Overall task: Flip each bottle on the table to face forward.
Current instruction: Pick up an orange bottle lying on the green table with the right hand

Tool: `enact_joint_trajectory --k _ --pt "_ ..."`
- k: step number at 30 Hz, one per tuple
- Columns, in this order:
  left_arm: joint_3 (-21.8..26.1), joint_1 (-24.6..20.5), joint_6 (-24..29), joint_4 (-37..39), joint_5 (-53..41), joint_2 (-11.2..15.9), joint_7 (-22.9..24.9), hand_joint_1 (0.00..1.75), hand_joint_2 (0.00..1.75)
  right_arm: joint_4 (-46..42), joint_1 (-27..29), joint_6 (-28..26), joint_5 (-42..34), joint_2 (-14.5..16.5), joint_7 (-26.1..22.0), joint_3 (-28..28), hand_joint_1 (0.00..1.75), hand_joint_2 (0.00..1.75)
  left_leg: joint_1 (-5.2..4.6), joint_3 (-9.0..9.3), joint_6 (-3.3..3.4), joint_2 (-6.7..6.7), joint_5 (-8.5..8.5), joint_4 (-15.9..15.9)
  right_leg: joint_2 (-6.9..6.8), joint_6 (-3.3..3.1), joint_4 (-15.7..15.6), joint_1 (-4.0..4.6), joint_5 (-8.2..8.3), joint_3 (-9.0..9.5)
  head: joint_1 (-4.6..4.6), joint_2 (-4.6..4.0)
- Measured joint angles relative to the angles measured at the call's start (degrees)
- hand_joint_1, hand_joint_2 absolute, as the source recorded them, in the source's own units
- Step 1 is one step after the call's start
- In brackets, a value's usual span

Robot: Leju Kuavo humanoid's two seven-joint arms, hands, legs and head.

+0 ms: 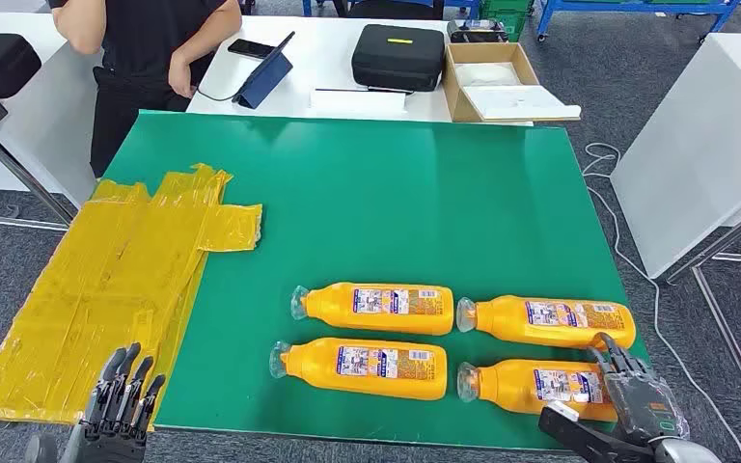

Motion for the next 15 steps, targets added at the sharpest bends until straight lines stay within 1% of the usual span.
enact_joint_trajectory --k 4,5,8,9,15 --pt "0.0 0.0 0.2 0.0 0.0 0.1 0.0 0.00 0.00 1.2 -1.1 0.0 0.0 0.4 -0.1 0.4 0.01 1.75 0.00 0.09 -0.01 0.02 -0.04 0.0 0.07 0.00 0.0 0.01 0.00 -0.11 -0.01 0.00" --pt "0.0 0.0 0.3 0.0 0.1 0.1 0.0 0.00 0.00 1.5 -1.3 0.0 0.0 0.5 -0.1 0.5 0.37 1.75 0.00 0.14 -0.03 0.02 -0.07 0.0 0.08 0.00 0.0 0.01 -0.01 -0.20 0.00 0.00" --pt "0.0 0.0 1.0 0.0 0.2 0.2 0.0 0.00 0.00 2.6 -2.0 0.1 0.1 0.9 -0.2 0.9 1.67 1.75 0.00 0.23 -0.09 0.03 -0.15 0.0 0.12 0.00 0.0 0.01 -0.01 -0.33 0.01 0.00" --pt "-0.1 0.1 1.4 0.0 0.3 0.3 0.0 0.00 0.00 3.0 -2.1 0.2 0.1 0.9 -0.2 1.1 1.75 1.75 0.00 0.24 -0.10 0.04 -0.14 0.0 0.14 0.00 0.0 0.01 0.00 -0.33 0.00 0.00" --pt "-1.0 0.1 4.1 0.0 1.2 1.6 -0.2 0.00 0.00 4.4 -2.9 0.5 -0.5 0.7 0.0 2.6 1.71 1.75 0.00 0.47 -0.09 0.13 -0.13 0.0 0.27 0.01 0.0 0.01 0.03 -0.16 0.00 0.00"
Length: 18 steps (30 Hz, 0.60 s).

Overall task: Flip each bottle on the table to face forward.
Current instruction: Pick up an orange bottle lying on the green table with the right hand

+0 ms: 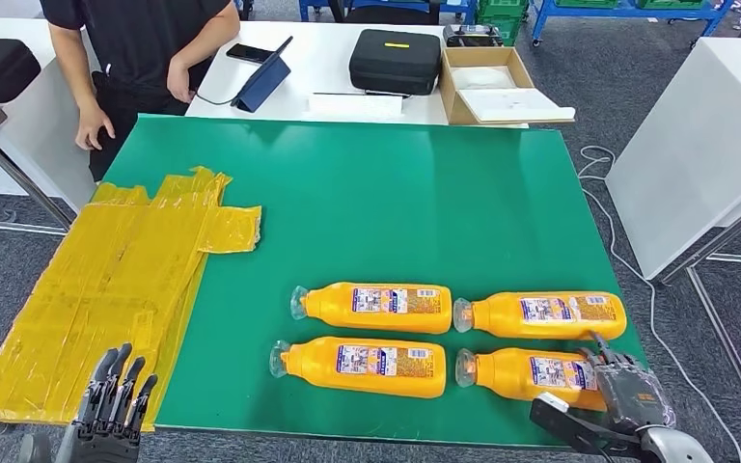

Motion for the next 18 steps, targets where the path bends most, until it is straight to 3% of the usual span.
enact_joint_trajectory --k 18 --pt "-2.0 -0.2 1.5 0.0 0.6 1.8 0.3 0.00 0.00 0.1 -0.1 0.2 -1.8 -1.0 1.7 1.1 1.74 1.75 0.02 0.11 0.01 -0.02 0.01 0.0 -0.03 0.03 0.0 0.00 0.00 0.06 0.01 0.00"
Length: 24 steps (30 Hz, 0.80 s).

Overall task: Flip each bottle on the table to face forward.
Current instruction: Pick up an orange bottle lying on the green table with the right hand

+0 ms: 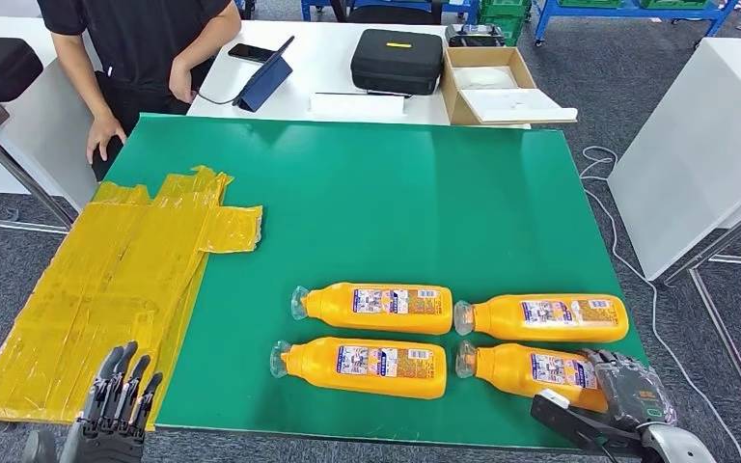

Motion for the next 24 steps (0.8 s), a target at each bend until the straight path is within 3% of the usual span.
enact_joint_trajectory --k 18,24 --pt "-1.8 -3.2 1.5 1.5 0.6 1.8 1.3 0.00 0.00 -4.9 4.9 0.2 -4.2 -1.4 3.5 -0.1 1.75 1.75 -0.01 -0.04 0.00 -0.11 -0.01 0.0 -0.17 0.01 0.0 -0.01 -0.04 -0.02 0.00 0.00" --pt "-1.6 -3.9 1.9 2.6 -1.6 1.9 2.4 0.00 0.00 -19.9 16.1 -2.6 -8.4 -5.5 4.3 -1.3 1.75 1.75 -0.08 -0.70 0.16 -0.36 0.16 0.0 -0.46 0.04 0.0 -0.07 0.01 0.18 -0.03 0.00"
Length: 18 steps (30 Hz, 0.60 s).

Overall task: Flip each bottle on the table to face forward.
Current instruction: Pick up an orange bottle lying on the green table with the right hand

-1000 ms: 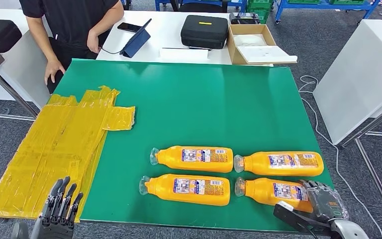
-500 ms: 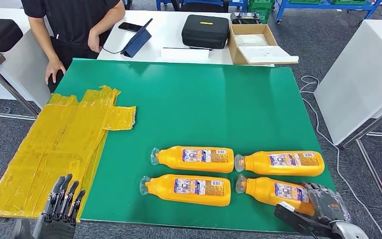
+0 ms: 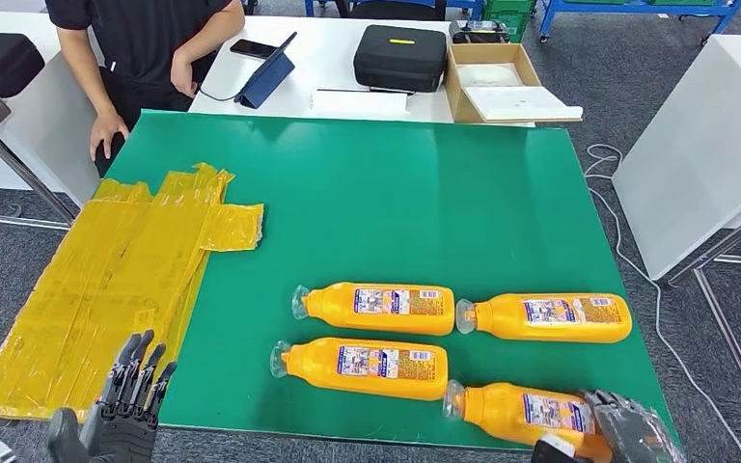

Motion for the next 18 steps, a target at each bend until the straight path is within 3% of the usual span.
enact_joint_trajectory --k 4,10,18 --pt "1.6 -1.2 -0.3 1.2 -4.7 -1.1 0.9 0.00 1.75 -14.1 7.4 -1.9 -0.8 -2.4 -1.1 -4.1 1.74 1.75 0.02 -0.05 0.03 0.04 0.02 0.0 0.03 -0.01 0.0 0.01 0.00 -0.19 0.00 0.00" --pt "2.9 -3.2 -0.6 3.5 -7.0 -2.1 0.6 0.00 1.75 -27.0 12.2 -2.3 1.4 -2.3 -4.5 -9.9 1.69 1.75 0.03 -0.05 -0.01 0.05 -0.02 0.0 0.01 -0.03 0.0 0.01 -0.04 -0.63 0.01 0.00" --pt "3.1 -4.0 2.5 4.9 -6.8 -2.2 0.1 0.00 1.75 -32.0 13.4 -2.1 -1.2 -0.4 -10.5 -16.3 1.65 1.75 0.01 -0.04 0.00 0.11 -0.01 0.0 0.01 0.00 0.0 0.00 -0.02 -0.53 0.01 0.00"
